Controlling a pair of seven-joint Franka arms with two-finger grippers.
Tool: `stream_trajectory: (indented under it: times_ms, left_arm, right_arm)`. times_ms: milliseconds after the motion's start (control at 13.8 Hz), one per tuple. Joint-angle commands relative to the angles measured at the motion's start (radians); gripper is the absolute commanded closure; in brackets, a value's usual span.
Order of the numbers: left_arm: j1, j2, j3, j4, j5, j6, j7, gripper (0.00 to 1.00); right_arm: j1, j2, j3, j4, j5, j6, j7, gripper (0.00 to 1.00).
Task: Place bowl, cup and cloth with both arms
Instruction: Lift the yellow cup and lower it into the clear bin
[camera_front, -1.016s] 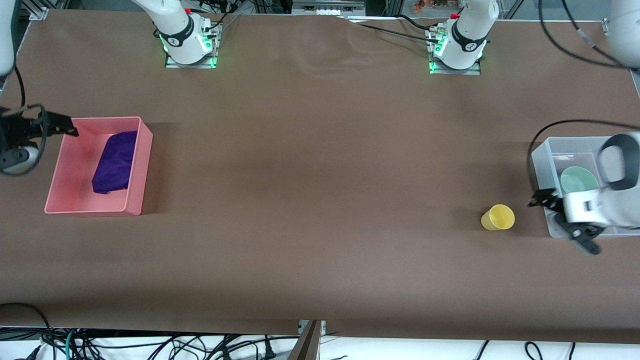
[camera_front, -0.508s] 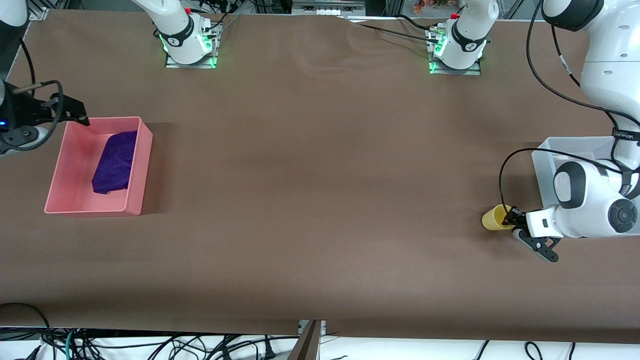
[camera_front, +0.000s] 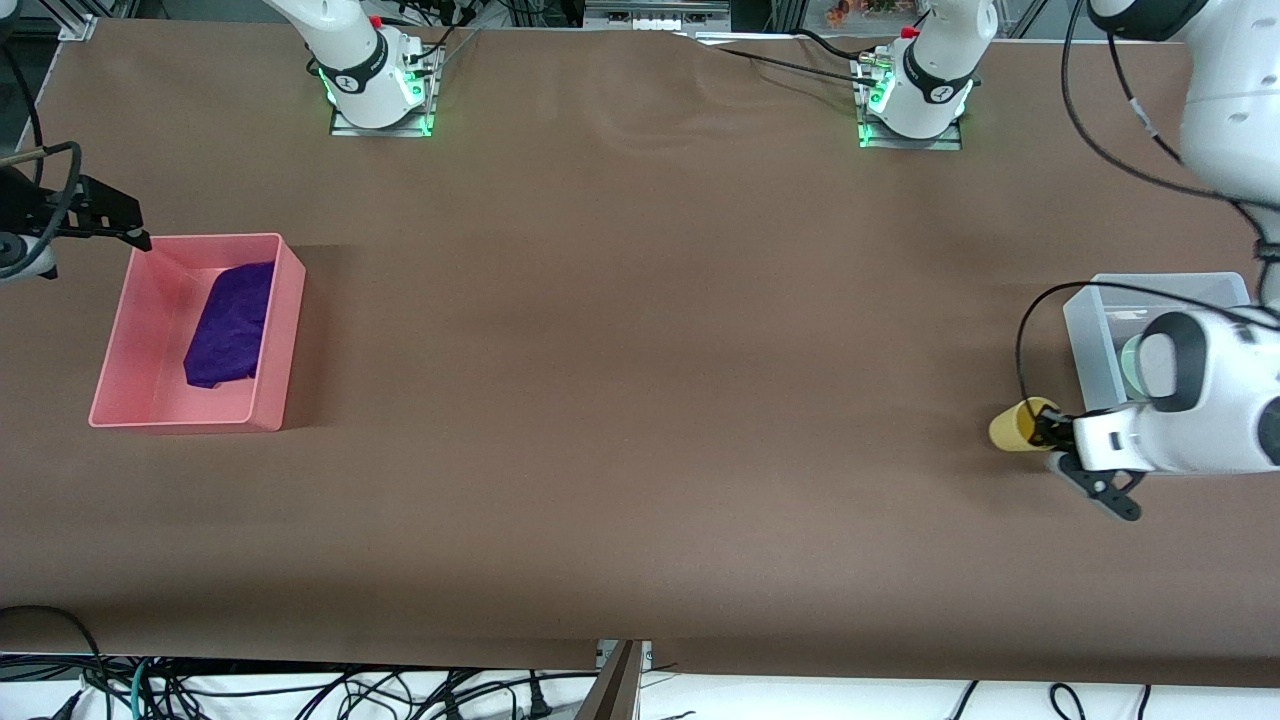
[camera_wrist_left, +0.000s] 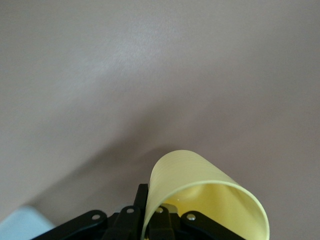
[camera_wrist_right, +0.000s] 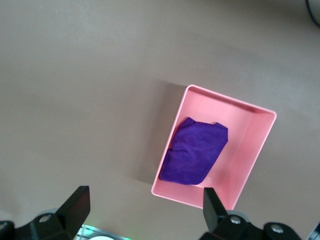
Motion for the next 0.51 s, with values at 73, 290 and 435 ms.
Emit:
stream_trajectory:
  times_ms: [73,290,435]
  left_arm:
    - [0.048,-0.076,0.069,0.035,0.046,-0.108,0.140,1.00]
    - [0.110,-0.077,0.112,0.035,0.156,-0.072,0.296,1.00]
    - [0.163,-0.066,0.111,-0.023,0.195,0.045,0.349,1.00]
  right_arm:
    - [-0.006,-0.027,0.019,-0.030,-0.013,-0.012,0.097,0.00]
    - [-0.005,-0.013,0.015,-0.020,-0.013,-0.020,0.097,0.00]
    - [-0.003,-0.011,0.015,-0.019,-0.013,-0.018,0.097,0.00]
